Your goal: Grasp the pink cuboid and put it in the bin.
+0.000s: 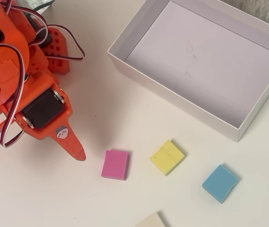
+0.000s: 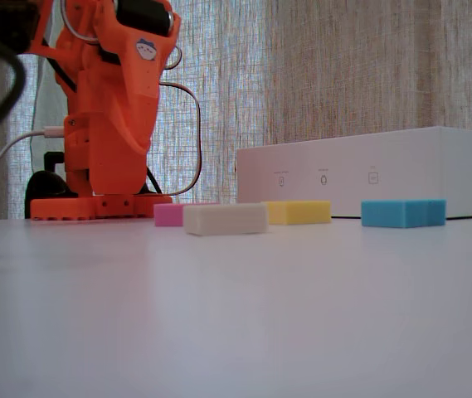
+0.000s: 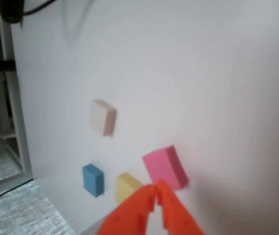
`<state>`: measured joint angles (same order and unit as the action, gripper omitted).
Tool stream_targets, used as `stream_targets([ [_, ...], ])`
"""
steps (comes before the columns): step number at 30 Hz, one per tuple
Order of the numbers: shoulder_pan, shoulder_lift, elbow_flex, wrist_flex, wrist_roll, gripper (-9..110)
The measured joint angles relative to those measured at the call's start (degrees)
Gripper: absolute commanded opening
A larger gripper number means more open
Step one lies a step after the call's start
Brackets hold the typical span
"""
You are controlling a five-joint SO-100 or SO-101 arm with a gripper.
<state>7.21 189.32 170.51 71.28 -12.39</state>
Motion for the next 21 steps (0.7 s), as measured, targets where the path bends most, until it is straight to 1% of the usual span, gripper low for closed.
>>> stream_targets([
  [13,-0.26,0.0,0.0,0.0,0.0,-6],
  [18,-0.79,0.0,0.0,0.0,-0.7,2],
  [19,-1.41,-0.09,0.0,0.0,-2.11,3],
  [21,-0.88,-1.23,-1.05,-1.32,-6.24,10],
])
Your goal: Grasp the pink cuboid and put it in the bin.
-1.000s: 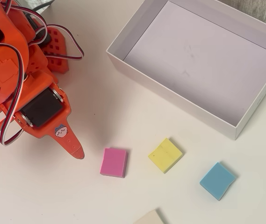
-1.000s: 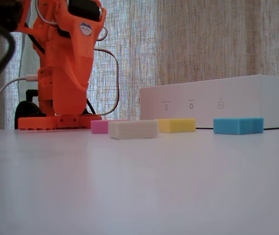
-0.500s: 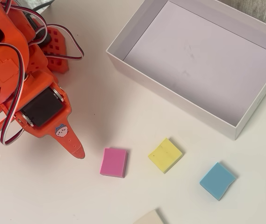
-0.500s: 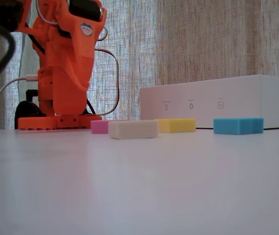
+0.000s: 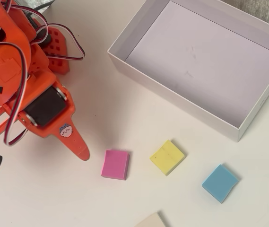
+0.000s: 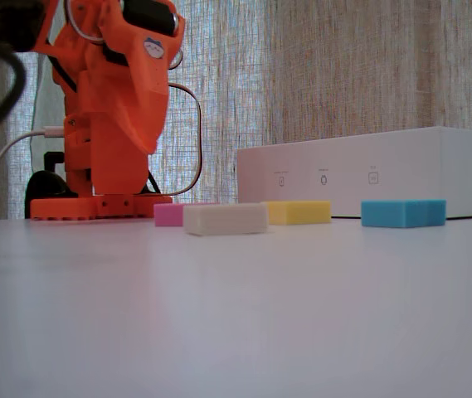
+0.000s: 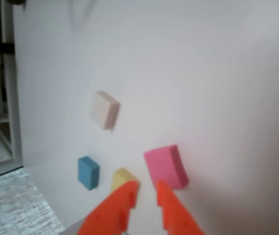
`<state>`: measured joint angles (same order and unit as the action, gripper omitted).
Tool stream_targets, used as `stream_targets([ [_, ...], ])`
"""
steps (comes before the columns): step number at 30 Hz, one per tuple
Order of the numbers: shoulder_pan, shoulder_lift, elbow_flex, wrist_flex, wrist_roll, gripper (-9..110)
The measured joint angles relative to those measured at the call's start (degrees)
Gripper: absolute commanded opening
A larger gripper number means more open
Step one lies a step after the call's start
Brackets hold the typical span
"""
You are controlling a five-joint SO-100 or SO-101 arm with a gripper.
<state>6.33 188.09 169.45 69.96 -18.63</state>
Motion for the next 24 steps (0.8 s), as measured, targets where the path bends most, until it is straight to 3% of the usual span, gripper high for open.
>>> stream_targets([
  [5,-0.26,-17.49,-16.96,-4.04,-4.13,25],
  [15,-9.05,-54.05,-68.55,12.3,-8.17,24],
  [19,-10.63,-59.85,-75.5,17.23,-13.89,24],
  [24,-11.07,-63.46,-71.81,19.95,-18.9,23],
])
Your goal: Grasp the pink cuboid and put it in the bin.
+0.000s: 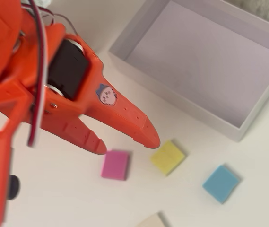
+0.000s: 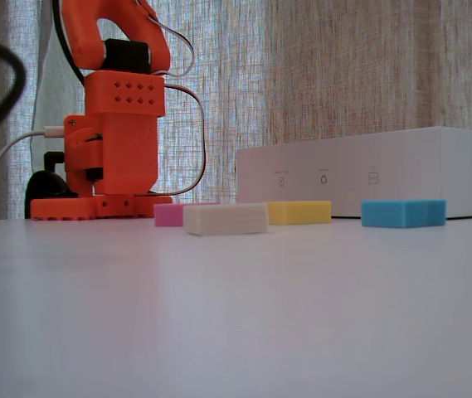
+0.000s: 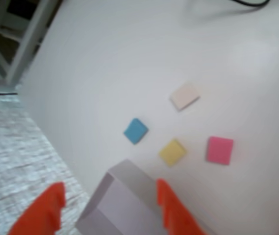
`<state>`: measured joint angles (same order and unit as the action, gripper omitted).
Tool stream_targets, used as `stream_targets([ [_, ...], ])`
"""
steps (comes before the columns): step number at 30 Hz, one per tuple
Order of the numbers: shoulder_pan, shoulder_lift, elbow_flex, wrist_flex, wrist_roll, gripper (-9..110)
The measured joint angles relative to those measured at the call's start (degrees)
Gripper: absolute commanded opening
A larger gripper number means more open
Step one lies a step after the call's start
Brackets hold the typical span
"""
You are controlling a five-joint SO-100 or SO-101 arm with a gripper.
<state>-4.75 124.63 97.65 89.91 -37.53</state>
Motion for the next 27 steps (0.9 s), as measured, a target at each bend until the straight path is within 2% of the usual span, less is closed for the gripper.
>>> stream_targets([
  [11,5.8,4.13,25.66,-6.24,-6.42,23],
  [27,9.14,1.14,39.02,-15.82,-7.03,23],
])
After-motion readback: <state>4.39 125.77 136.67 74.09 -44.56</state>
